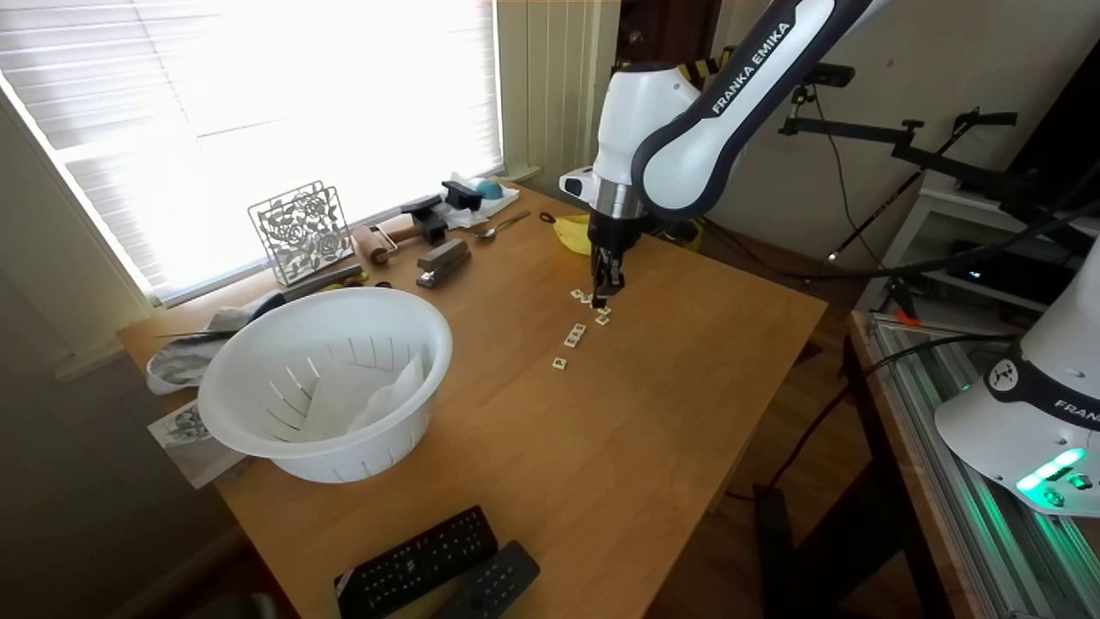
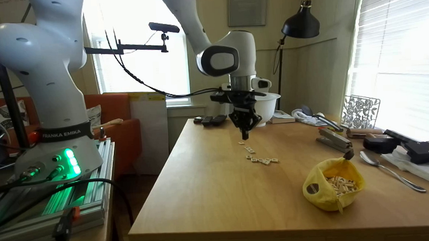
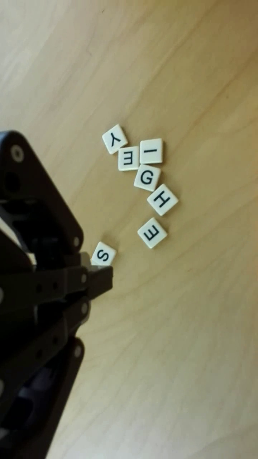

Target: Create the word 'Ease' with the tiles.

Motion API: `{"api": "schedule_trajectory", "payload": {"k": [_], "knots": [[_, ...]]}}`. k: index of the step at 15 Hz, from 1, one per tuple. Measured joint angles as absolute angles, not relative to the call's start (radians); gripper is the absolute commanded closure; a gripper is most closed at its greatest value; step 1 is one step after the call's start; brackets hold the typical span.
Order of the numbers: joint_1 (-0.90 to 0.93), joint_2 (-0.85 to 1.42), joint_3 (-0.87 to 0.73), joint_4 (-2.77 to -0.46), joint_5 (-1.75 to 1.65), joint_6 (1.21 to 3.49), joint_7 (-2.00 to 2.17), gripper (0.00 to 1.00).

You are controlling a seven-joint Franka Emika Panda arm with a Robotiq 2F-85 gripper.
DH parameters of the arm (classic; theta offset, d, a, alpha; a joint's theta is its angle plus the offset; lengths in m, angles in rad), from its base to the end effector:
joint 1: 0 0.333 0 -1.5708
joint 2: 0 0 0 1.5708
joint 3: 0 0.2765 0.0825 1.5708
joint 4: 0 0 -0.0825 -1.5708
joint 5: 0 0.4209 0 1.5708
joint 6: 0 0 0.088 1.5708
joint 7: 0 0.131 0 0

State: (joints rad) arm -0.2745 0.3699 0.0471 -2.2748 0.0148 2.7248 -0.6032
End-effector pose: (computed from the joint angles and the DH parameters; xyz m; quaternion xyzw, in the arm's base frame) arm 0.5346 -0.1220 0.1070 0.9831 0.1782 0.0415 0.0055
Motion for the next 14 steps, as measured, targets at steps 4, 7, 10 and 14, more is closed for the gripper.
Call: {"api": "schedule_trajectory", "payload": {"k": [4, 7, 10, 14], "knots": [[-0.274, 0.374, 0.014, -2.276, -0.015, 2.721, -0.658, 1.0], [-0.274, 0.383, 0.0, -2.276, -0.023, 2.722, -0.682, 1.0], [-0.274, 0.393, -0.005, -2.277, -0.023, 2.722, -0.694, 1.0], [-0.274, 0.408, -0.007, -2.277, -0.023, 2.726, -0.699, 1.0]]}}
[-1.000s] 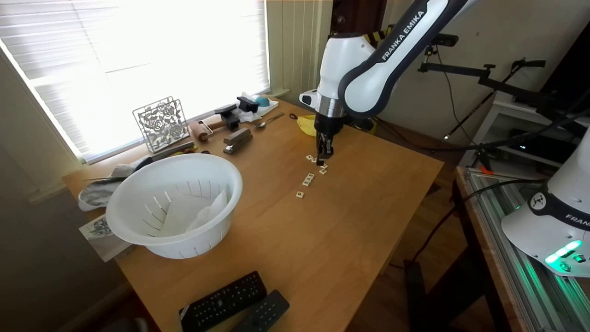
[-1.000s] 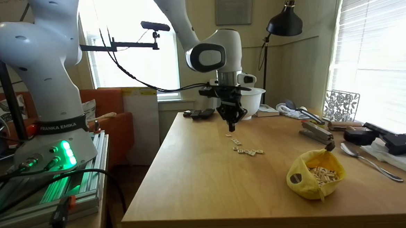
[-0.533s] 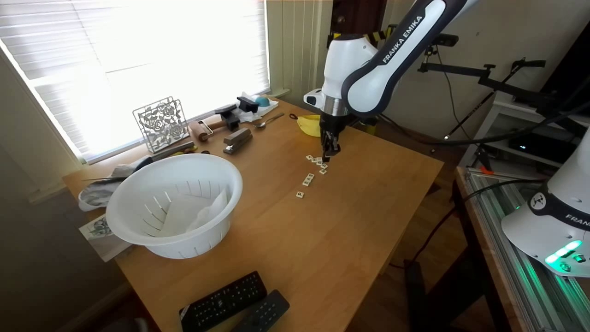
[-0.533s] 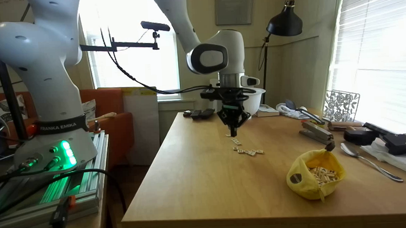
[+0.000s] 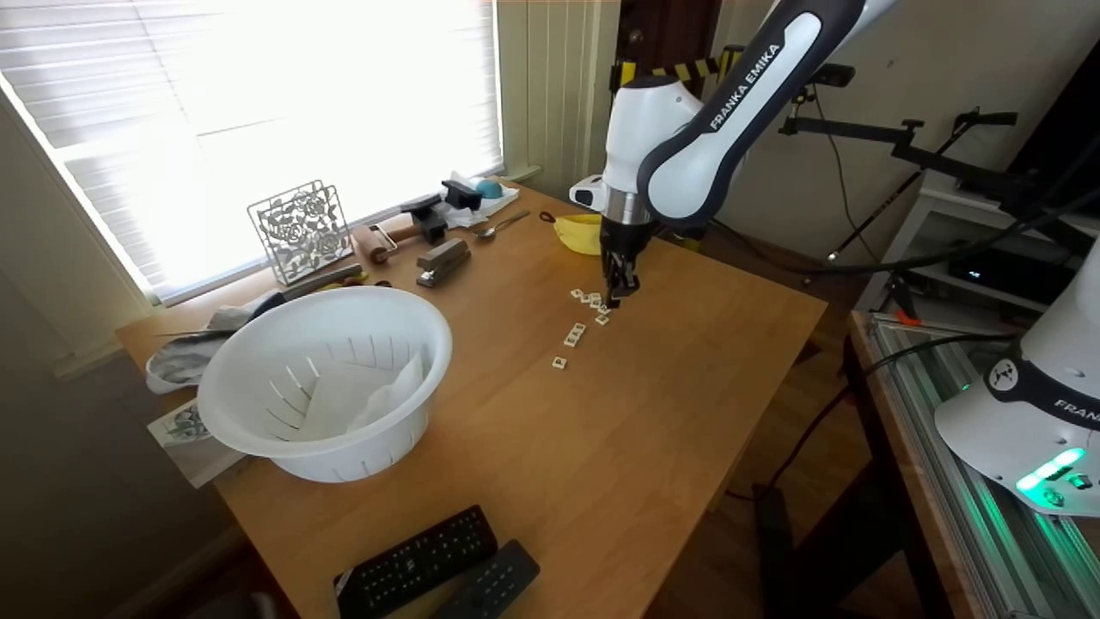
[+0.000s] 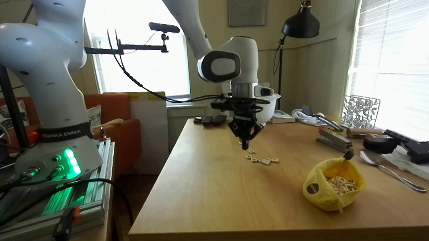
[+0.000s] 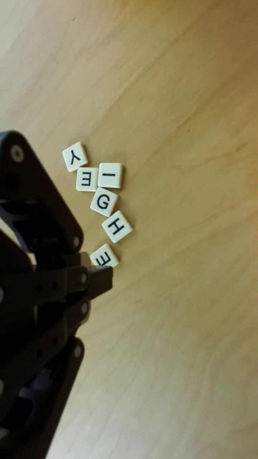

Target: Create the word 'Ease' with the tiles.

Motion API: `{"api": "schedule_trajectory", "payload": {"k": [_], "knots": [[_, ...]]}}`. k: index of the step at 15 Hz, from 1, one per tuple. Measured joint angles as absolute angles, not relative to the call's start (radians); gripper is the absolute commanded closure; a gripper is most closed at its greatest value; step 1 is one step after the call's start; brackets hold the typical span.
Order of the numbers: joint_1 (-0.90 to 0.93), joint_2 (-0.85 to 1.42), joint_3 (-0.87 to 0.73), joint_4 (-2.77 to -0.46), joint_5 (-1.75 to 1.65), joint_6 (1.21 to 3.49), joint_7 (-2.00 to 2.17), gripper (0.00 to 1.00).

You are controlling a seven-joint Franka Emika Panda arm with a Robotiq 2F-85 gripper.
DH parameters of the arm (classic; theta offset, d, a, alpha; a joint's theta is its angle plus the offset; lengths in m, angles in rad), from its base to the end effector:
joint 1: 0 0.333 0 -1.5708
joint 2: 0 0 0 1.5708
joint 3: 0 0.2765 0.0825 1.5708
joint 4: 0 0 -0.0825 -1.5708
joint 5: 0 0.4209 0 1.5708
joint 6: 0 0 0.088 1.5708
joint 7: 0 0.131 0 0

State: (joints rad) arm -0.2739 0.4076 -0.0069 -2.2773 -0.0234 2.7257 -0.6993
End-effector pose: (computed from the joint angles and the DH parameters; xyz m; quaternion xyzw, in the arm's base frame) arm 0.5173 -0.1489 0.0855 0.9756 0.2183 0.0150 0.0152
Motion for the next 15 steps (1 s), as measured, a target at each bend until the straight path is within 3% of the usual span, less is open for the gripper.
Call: {"api": "schedule_trajectory", "payload": {"k": [15], "knots": [[-0.3, 0.483, 0.006, -2.277, -0.023, 2.878, -0.699, 1.0]]}}
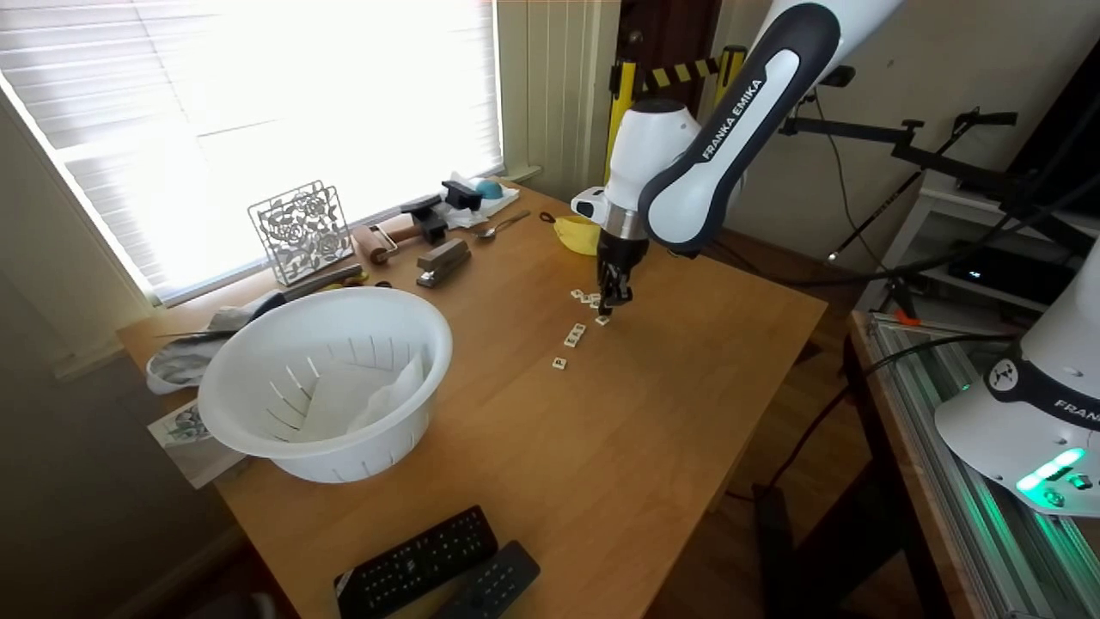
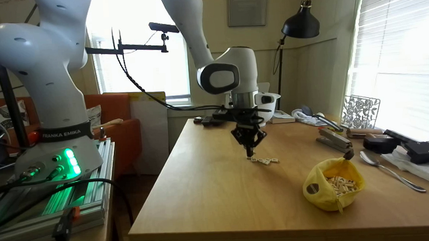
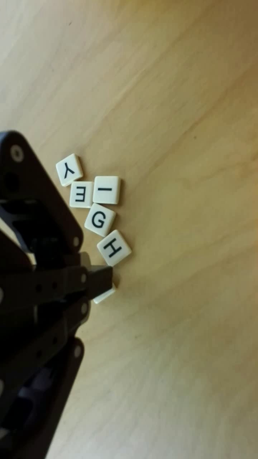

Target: Create the word 'Ease' with the tiles.

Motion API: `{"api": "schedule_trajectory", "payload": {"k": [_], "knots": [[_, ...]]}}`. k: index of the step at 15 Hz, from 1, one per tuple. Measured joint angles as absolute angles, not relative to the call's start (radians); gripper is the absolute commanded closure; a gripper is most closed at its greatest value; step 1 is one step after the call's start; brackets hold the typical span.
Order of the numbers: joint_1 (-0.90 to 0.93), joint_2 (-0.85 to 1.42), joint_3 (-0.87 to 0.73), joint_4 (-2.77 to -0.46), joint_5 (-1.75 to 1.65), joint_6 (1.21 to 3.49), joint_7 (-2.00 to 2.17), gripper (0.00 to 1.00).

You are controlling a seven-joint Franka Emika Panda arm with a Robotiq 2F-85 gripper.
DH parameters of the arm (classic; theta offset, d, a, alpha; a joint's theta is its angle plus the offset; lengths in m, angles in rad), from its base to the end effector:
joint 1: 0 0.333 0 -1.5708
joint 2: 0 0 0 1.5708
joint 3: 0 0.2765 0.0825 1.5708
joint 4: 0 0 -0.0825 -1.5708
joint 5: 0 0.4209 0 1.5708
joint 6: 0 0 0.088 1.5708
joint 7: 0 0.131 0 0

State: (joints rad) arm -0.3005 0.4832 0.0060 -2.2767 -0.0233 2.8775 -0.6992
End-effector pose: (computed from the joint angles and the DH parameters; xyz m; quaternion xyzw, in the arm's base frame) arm 0.5149 -0.1545 0.0599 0.9757 0.2110 0.0506 0.0301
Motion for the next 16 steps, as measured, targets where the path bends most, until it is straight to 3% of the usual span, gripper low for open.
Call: {"api": "schedule_trajectory", "payload": {"k": [16], "knots": [[-0.32, 0.509, 0.019, -2.276, -0.023, 2.944, -0.551, 1.0]]}}
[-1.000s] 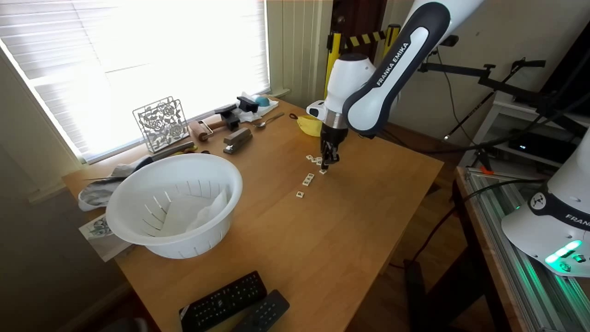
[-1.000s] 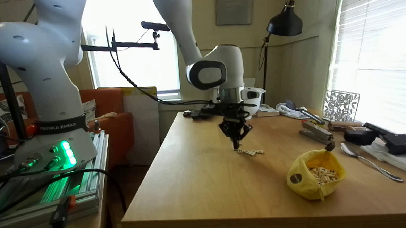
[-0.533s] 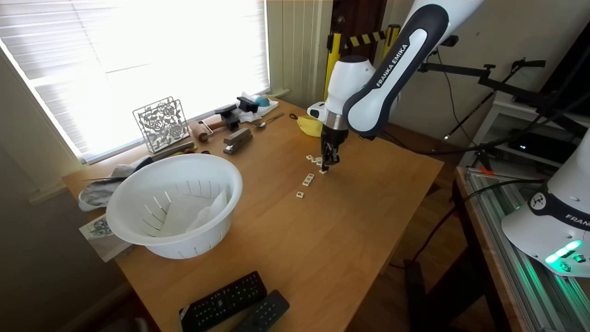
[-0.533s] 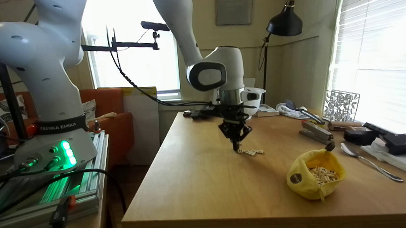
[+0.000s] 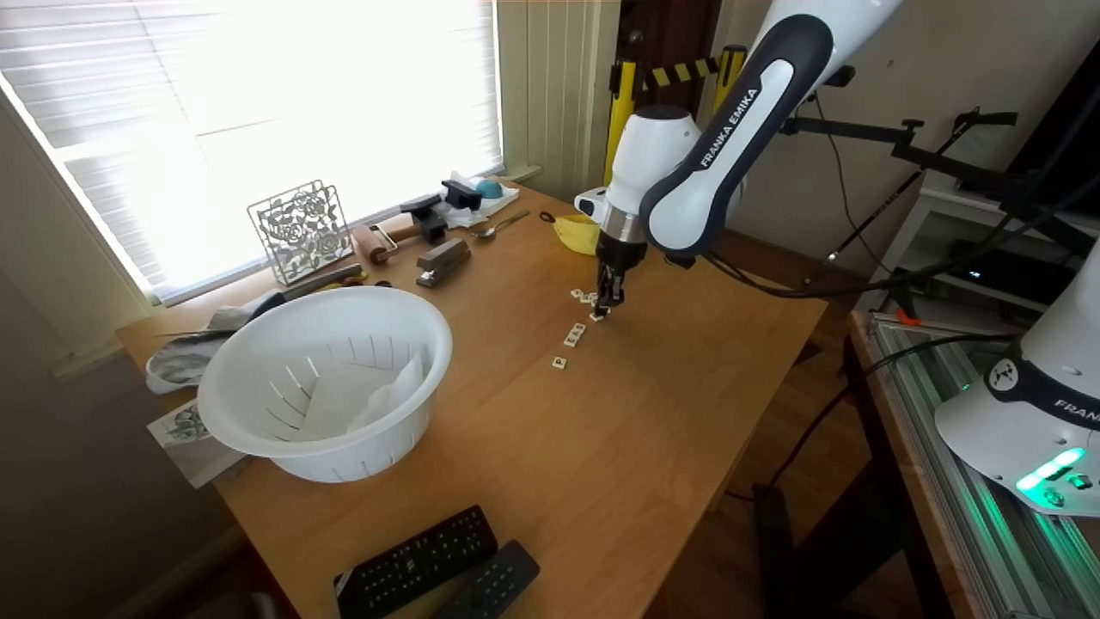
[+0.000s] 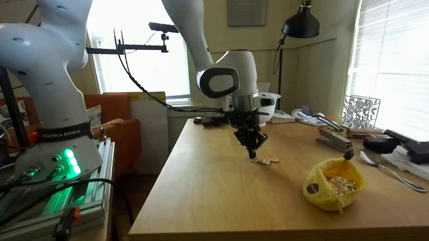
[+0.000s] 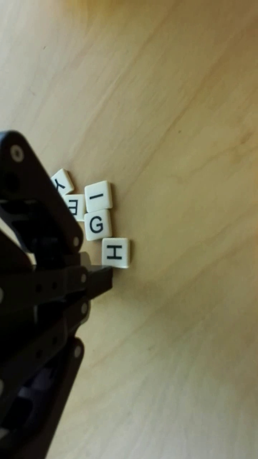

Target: Create the word 'Ease' with the tiles.

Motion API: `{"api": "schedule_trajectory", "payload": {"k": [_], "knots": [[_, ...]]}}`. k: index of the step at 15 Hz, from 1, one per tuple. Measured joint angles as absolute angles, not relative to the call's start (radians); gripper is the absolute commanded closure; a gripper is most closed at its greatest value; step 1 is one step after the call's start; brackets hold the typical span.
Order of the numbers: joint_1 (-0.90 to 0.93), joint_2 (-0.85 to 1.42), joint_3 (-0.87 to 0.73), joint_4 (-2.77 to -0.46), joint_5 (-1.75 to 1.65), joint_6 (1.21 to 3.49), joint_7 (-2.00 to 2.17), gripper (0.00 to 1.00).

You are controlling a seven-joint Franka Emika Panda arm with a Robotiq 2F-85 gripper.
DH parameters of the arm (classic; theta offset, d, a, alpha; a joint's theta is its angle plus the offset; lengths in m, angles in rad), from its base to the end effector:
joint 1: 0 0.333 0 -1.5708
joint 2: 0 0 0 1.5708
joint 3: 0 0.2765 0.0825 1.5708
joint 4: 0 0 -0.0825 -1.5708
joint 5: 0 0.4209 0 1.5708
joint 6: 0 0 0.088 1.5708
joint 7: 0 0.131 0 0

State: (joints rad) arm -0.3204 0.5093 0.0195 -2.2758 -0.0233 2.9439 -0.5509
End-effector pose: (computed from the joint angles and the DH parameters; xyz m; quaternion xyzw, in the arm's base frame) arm 0.5153 -0.1570 0.0532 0.9878 0.1338 0.0729 0.0315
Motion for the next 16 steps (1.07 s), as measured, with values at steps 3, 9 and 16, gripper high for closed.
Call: {"api": "schedule_trajectory", "payload": {"k": [3, 9, 16], "knots": [[-0.307, 0.511, 0.009, -2.276, -0.023, 2.951, -0.492, 1.0], [-0.243, 0.511, -0.042, -2.275, -0.023, 2.951, -0.358, 1.0], [-0.18, 0.516, -0.076, -2.27, -0.023, 2.95, -0.201, 1.0]]}}
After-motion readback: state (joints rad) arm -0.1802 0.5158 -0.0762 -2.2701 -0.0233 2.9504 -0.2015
